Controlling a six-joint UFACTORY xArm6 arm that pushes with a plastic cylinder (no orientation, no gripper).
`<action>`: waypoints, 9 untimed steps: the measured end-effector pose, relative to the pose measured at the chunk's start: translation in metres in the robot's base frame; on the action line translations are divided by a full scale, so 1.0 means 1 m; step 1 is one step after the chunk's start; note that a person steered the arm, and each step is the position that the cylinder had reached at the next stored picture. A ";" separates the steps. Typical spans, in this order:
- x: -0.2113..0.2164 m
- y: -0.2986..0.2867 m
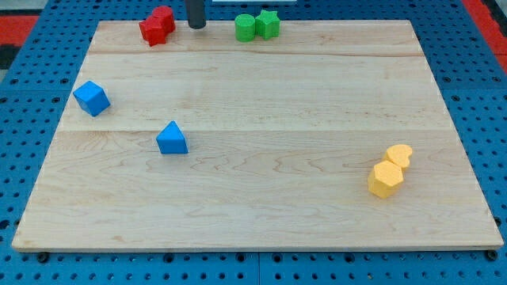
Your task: Slide green star to the top right corner of the board
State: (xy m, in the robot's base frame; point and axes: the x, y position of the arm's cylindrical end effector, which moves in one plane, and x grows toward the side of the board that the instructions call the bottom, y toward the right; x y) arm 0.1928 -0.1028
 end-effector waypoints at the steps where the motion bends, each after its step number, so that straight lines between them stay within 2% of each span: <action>1: -0.001 -0.003; 3: 0.000 0.006; 4: -0.001 0.046; 6: 0.000 0.077; 8: 0.001 0.138; 9: -0.001 0.189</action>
State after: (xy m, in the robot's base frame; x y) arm 0.1923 0.0863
